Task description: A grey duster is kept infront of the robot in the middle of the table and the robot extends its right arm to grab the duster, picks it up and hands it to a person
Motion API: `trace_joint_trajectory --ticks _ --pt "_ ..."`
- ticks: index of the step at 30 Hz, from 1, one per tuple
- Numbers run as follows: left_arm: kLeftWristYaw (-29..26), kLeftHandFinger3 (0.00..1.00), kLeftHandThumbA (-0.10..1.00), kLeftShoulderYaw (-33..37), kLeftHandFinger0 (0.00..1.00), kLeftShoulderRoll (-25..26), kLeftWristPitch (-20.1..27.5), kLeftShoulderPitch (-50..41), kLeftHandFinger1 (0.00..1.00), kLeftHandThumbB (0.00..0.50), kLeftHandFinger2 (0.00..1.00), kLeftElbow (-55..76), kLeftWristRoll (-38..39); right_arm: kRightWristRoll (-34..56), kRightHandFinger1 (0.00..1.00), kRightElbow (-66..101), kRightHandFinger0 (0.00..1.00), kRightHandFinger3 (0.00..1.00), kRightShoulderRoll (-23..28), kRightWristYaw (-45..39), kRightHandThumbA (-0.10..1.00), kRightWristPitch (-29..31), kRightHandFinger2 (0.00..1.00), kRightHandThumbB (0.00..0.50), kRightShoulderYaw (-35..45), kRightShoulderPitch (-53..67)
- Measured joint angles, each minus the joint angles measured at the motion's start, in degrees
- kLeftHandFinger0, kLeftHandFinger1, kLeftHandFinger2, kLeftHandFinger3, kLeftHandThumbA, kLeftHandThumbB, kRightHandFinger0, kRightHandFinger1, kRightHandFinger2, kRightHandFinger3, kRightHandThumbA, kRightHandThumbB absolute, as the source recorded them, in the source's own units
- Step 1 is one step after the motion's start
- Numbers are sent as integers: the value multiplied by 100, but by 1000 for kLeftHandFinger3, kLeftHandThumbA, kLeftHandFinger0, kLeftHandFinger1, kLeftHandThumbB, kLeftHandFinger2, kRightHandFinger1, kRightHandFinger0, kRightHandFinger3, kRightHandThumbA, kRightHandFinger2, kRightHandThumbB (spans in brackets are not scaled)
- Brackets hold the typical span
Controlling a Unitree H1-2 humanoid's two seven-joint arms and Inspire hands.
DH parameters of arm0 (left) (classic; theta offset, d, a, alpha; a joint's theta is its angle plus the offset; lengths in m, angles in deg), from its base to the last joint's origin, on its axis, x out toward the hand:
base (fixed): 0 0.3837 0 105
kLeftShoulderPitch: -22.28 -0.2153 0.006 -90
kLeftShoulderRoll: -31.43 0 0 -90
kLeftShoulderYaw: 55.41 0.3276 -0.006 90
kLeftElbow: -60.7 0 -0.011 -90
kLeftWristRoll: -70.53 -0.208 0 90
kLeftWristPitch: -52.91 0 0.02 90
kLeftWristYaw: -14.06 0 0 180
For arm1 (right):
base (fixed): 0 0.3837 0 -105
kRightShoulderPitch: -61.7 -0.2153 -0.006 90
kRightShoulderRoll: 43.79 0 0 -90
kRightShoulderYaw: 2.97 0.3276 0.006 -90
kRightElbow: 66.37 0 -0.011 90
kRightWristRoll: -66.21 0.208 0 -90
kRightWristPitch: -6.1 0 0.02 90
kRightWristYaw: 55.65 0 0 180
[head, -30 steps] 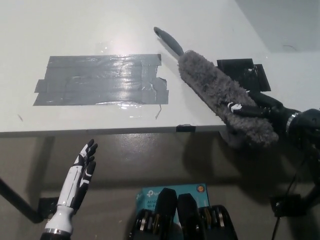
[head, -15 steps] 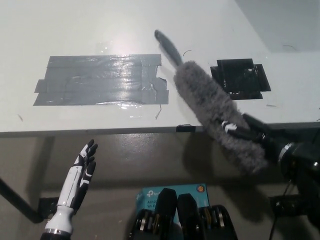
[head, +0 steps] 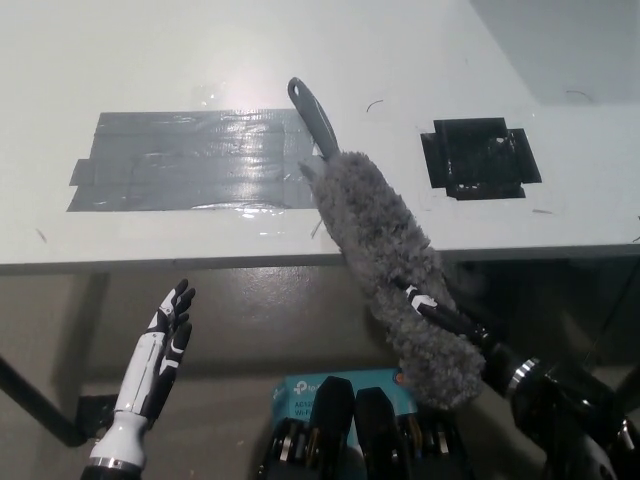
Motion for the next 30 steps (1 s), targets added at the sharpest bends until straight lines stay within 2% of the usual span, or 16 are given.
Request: trace_joint_trajectory --ticks 7,12,15,17,19,21,30 --pt "0 1000 1000 0 990 0 0 -1 1000 234 1000 0 0 676 307 452 0 1000 -98 342 -100 -81 856 104 49 181" --pt "0 1000 1000 0 991 0 0 0 1000 242 1000 0 0 1084 304 664 0 1000 -111 554 -100 -105 851 118 83 233" --pt "-1 1000 1000 0 994 0 1 0 1000 252 1000 0 0 1400 266 836 0 891 -122 737 -100 -120 825 118 140 247" --pt "-1 1000 1000 -1 1000 0 0 0 1000 251 1000 0 -1 1568 300 930 0 965 -129 850 -100 -131 841 110 186 248" --pt "0 1000 1000 -1 1000 0 0 0 1000 249 1000 0 0 1720 347 1007 0 1000 -134 941 -100 -144 813 99 219 250" --pt "0 1000 1000 -1 1000 0 0 0 1000 247 1000 0 0 1953 385 1111 0 1000 -145 1075 -100 -155 807 100 253 250" --pt "-1 1000 1000 -1 1000 1 0 1 1000 237 1000 4 0 2720 417 1268 0 1000 -175 1537 -100 -168 819 95 293 250"
